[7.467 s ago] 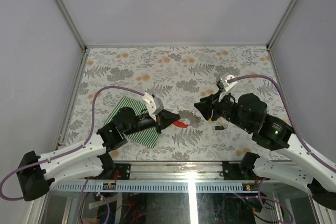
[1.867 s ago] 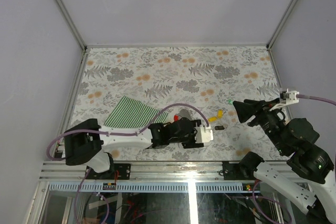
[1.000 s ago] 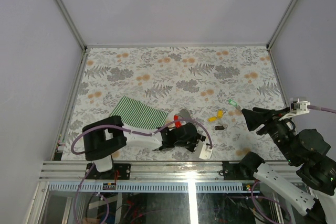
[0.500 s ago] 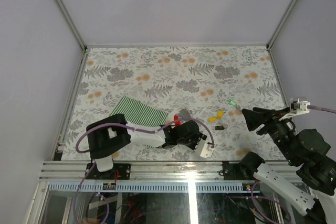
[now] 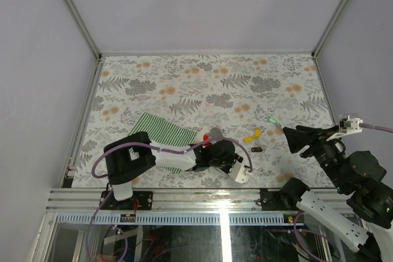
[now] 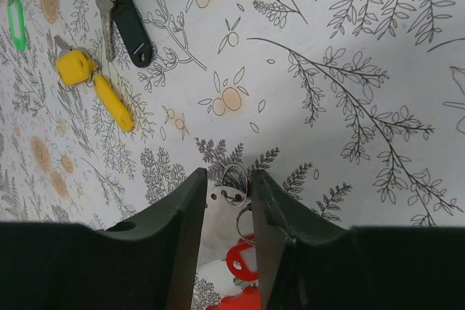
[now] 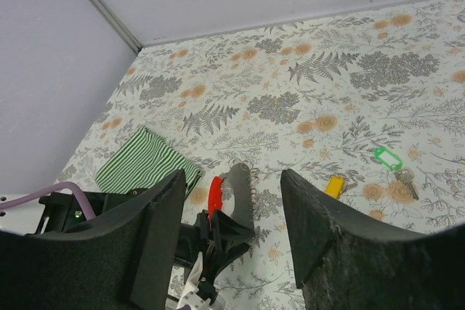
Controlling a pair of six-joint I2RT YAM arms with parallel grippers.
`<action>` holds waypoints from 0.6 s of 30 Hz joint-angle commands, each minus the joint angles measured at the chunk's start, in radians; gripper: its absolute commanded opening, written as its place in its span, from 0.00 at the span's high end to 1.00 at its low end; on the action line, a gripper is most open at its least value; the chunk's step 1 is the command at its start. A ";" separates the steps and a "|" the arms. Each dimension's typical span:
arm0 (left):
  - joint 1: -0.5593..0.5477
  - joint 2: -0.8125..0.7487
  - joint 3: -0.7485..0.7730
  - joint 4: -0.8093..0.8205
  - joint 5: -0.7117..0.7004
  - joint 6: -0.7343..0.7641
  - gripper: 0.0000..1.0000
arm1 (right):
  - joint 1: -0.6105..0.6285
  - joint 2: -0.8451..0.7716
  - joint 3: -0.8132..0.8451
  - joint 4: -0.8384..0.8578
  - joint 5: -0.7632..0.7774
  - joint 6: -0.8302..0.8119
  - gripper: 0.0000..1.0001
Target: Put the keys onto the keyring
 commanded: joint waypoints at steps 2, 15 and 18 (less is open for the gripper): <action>0.012 0.021 0.029 -0.051 -0.003 0.026 0.70 | -0.002 -0.002 0.011 0.027 0.025 -0.022 0.38; 0.019 0.014 0.029 -0.073 -0.001 0.009 0.89 | -0.002 0.002 0.009 0.034 0.021 -0.026 0.38; 0.020 0.014 0.036 -0.076 -0.008 -0.003 0.93 | -0.002 0.000 0.008 0.034 0.019 -0.023 0.38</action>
